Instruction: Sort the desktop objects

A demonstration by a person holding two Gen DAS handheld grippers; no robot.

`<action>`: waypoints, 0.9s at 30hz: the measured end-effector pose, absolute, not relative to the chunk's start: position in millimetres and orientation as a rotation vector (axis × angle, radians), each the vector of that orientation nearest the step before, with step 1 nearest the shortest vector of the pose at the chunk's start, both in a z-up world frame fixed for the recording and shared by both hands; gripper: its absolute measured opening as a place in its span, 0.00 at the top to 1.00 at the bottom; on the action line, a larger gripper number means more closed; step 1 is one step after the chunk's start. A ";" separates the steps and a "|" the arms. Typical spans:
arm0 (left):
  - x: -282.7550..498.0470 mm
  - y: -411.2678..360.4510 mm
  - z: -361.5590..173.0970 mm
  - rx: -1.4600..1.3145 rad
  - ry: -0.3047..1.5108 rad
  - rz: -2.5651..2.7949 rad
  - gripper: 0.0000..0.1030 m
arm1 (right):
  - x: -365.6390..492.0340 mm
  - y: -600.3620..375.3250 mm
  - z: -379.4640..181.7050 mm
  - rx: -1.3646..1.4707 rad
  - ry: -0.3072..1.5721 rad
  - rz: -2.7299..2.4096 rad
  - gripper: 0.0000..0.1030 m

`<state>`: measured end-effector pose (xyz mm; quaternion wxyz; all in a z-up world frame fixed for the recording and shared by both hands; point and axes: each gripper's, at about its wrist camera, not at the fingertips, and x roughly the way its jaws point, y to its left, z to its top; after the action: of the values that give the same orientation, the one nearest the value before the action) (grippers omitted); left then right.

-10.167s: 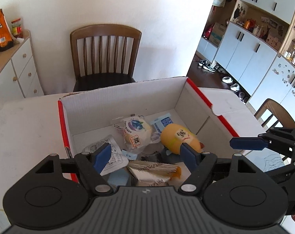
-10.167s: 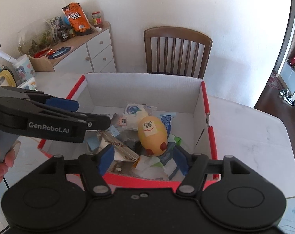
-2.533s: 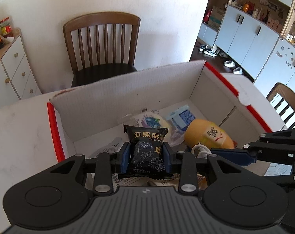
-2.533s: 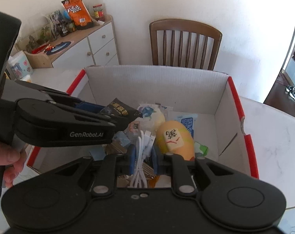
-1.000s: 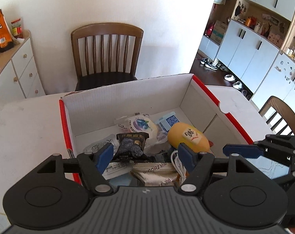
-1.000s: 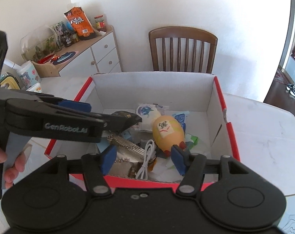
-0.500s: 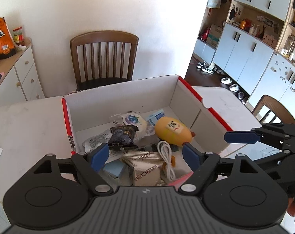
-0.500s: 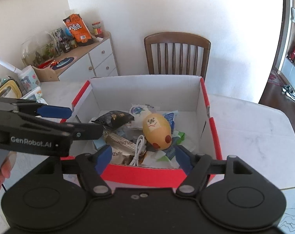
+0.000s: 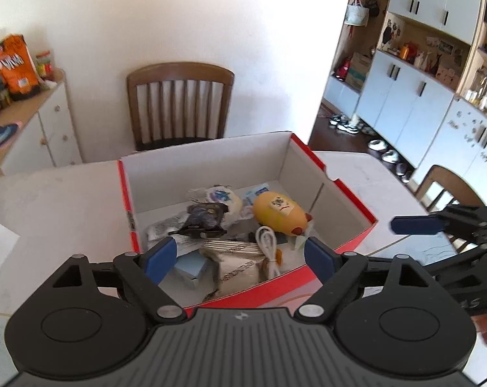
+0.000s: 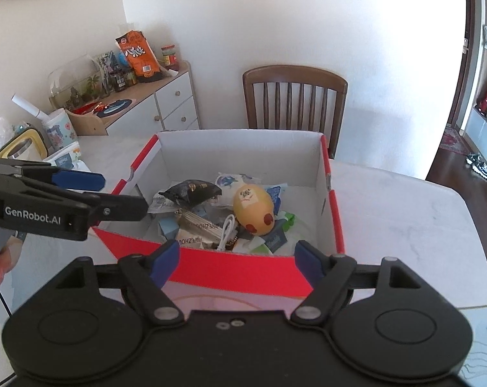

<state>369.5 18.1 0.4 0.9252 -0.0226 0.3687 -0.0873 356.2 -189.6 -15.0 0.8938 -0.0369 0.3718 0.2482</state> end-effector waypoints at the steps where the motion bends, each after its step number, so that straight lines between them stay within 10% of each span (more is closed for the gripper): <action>1: 366.2 17.2 0.9 -0.033 0.749 -0.165 0.16 | 353.8 -192.6 -13.7 -0.068 0.770 0.516 0.24; 27: 316.3 2.4 -2.5 0.042 0.723 -0.161 0.00 | 300.5 -225.8 4.3 0.023 0.706 0.512 0.23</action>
<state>316.3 2.4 -2.5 0.9319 0.0205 0.3535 -0.0786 300.5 -225.8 4.3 0.9063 0.0111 0.3421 0.2477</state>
